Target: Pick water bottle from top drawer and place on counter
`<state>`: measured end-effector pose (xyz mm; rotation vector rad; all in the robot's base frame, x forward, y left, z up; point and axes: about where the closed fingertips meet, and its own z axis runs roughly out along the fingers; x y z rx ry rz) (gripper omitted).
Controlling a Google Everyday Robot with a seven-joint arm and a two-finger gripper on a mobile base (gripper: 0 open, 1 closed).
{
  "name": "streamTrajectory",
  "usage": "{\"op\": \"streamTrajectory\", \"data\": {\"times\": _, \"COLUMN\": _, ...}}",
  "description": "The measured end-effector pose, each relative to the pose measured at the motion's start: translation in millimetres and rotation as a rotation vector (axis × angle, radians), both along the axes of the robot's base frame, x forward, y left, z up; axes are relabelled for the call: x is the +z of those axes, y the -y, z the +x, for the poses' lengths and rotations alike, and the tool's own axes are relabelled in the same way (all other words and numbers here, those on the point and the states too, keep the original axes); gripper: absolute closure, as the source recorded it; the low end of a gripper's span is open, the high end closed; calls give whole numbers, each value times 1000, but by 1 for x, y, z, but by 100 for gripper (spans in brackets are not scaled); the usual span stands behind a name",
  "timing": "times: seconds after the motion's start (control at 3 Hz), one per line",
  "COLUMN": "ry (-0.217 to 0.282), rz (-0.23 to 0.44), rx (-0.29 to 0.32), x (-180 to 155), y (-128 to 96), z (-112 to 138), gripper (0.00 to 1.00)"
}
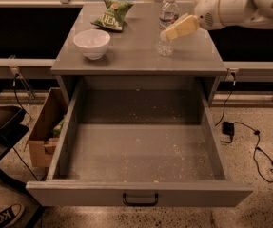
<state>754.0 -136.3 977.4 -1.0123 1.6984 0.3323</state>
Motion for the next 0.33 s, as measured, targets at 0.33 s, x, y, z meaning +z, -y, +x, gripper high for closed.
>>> {"op": "streamTrajectory", "data": {"times": 0.33, "ry": 110, "rz": -176, "rx": 19, "x": 57, "y": 20, "z": -87, "gripper": 0}}
